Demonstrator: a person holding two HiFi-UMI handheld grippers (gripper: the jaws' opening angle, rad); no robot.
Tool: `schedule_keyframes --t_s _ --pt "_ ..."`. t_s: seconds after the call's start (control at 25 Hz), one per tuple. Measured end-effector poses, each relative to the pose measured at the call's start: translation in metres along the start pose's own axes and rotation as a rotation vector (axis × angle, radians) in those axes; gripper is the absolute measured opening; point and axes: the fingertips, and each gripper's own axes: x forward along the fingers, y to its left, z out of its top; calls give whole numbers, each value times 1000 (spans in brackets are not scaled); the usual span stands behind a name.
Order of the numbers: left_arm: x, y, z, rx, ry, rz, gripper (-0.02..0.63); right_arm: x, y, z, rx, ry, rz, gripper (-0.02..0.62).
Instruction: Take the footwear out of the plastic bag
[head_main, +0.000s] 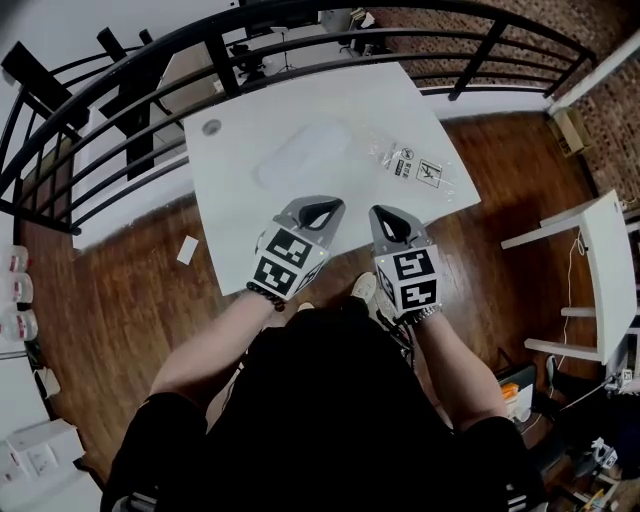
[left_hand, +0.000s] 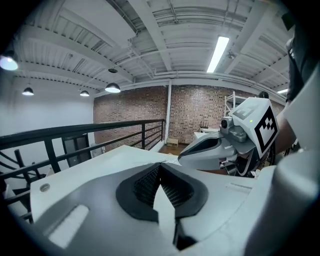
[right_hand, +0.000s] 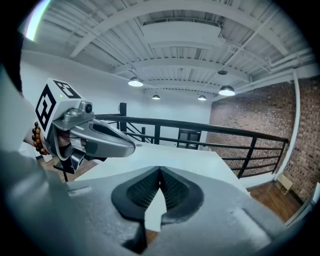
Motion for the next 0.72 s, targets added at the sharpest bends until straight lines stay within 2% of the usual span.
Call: schedule_keyframes --t_s 0.28,0.72 --pt "-15 -17 -9 20 -5 -14 17 -14 22 -2 -25 -12 0 -8" --pt "-19 -28 -17 37 -7 -30 17 -22 27 -4 -33 -13 -14 -8"
